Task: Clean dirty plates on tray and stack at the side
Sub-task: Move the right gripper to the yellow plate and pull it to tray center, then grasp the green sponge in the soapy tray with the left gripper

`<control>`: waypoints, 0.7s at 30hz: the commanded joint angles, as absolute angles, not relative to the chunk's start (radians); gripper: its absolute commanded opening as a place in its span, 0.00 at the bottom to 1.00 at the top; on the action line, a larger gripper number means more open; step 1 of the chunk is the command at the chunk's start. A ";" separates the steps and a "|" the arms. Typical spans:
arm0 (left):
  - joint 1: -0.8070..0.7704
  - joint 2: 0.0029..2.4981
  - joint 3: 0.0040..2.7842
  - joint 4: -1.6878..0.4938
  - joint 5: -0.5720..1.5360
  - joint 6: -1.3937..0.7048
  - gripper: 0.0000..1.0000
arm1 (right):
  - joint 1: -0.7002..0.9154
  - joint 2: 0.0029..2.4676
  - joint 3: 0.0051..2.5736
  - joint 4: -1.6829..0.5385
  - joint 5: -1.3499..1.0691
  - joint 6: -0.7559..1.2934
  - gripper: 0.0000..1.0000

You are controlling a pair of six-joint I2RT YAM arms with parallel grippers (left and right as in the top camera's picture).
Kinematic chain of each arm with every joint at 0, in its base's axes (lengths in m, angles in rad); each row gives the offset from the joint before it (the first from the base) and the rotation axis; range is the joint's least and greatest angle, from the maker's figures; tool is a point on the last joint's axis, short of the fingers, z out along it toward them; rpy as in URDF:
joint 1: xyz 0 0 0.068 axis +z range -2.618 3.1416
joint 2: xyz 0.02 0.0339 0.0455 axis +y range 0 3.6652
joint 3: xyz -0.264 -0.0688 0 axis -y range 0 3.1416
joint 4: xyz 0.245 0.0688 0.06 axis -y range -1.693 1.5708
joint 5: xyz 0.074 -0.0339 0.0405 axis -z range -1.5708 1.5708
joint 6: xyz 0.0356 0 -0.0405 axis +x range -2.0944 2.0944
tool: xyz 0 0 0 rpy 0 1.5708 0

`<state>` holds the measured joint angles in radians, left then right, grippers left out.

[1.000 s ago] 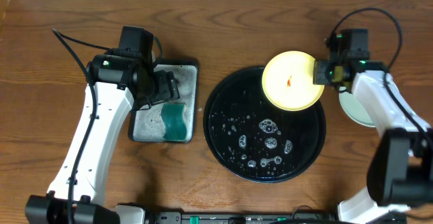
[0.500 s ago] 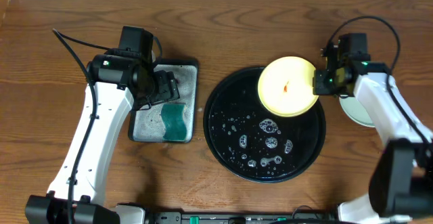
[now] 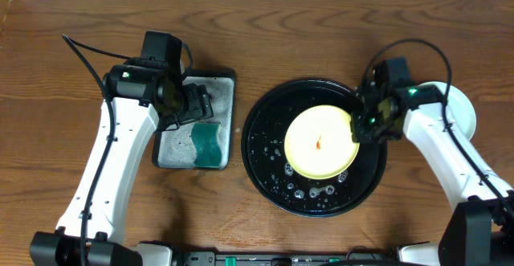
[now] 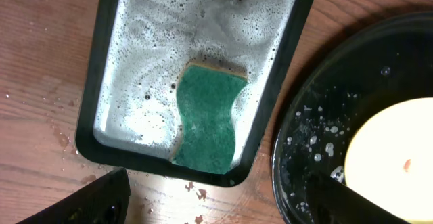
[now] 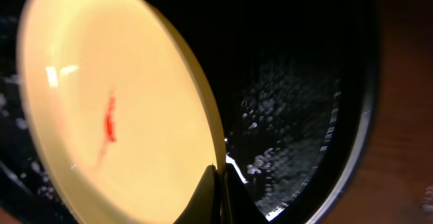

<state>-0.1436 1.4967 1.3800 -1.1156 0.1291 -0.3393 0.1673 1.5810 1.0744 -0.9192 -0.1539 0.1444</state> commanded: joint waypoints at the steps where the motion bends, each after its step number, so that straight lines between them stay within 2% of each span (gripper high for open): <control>1: -0.138 1.494 1.386 -1.118 0.131 -0.333 0.83 | 0.177 1.590 0.975 -0.852 -0.166 0.258 0.02; 3: -0.138 1.494 1.386 -1.118 0.131 -0.334 0.83 | 0.178 1.590 0.929 -0.783 -0.166 0.257 0.04; 4: -0.138 1.494 1.386 -1.118 0.131 -0.334 0.83 | 0.177 1.590 0.920 -0.762 -0.166 0.244 0.09; 5: -0.138 1.494 1.386 -1.118 0.132 -0.334 0.96 | 0.177 1.590 0.921 -0.752 -0.166 0.221 0.17; 8: -0.138 1.494 1.386 -1.114 0.131 -0.333 0.96 | 0.178 1.567 0.955 -0.765 -0.167 0.161 0.28; 15: -0.142 1.508 1.308 -1.086 0.128 -0.311 0.96 | 0.178 1.384 1.089 -0.881 -0.170 0.042 0.34; 17: -0.141 1.520 1.262 -1.053 0.125 -0.311 0.94 | 0.178 1.324 1.105 -0.887 -0.172 0.043 0.36; 19: -0.141 1.538 1.209 -1.009 0.113 -0.311 0.82 | 0.178 1.253 1.106 -0.887 -0.187 0.043 0.36; 21: -0.142 1.560 1.168 -0.976 0.150 -0.311 0.82 | 0.178 1.202 1.106 -0.892 -0.192 0.043 0.36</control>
